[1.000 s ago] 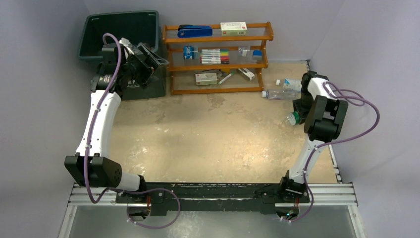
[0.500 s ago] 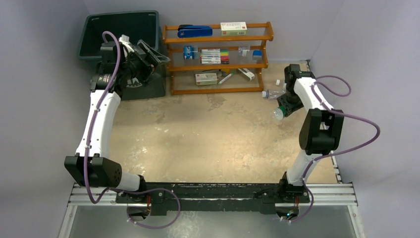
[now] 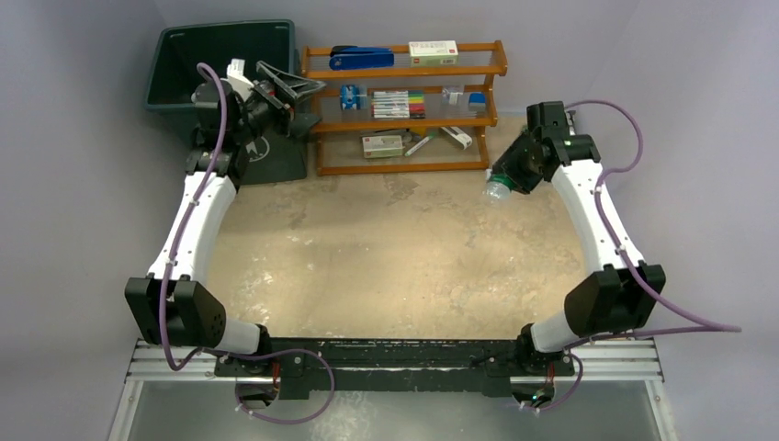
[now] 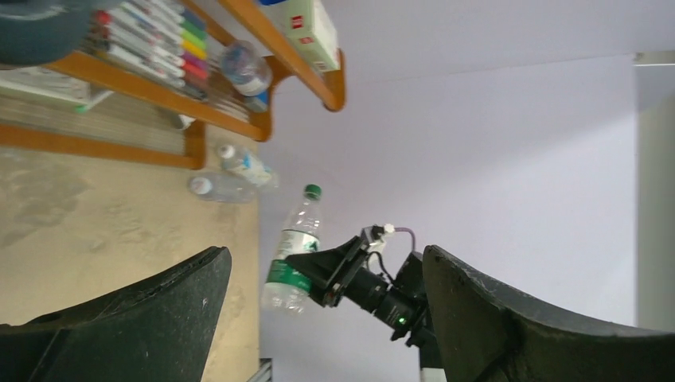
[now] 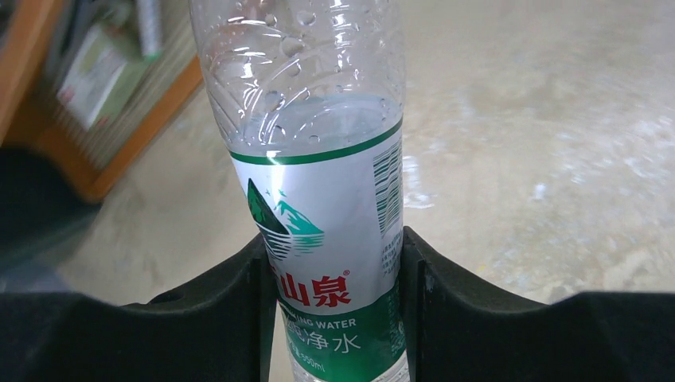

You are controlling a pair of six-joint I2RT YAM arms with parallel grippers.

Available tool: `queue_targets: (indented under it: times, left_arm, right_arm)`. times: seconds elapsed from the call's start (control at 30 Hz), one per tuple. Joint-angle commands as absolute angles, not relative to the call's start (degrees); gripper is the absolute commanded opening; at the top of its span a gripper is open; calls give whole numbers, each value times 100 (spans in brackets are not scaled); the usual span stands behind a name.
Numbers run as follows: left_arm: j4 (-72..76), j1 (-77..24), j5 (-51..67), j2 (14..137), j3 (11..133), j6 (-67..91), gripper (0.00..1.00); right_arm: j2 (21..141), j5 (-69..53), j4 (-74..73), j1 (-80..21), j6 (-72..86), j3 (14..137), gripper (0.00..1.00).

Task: Put the plastic bottles in the bin
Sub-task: Pick up the plastic bottle at the center of the board.

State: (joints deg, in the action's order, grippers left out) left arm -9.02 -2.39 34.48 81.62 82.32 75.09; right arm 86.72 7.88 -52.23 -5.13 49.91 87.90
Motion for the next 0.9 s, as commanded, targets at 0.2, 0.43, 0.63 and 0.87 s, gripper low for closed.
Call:
queue_targets:
  times: [0.2,0.43,0.63,0.87]
  left_arm:
    - [2691,-430,3757,7972,7883,9443,90]
    - [2485,-606,3735,8001,8078,9132,90]
    - [783,-791,3620,8001,8601,7901,90]
    - [-1157,-1099,3319,8046,9194,6415,90]
  right_arm:
    - [8083,-2146,-3217,-862,3036,9467,39]
    - [8654,-4190,-2672,-1137,2568,10400,41]
    - [9494,-4888,-3243,-1589,2151,11657,41]
    - [9912,-5019,-3360,-2068,2286,12323,42]
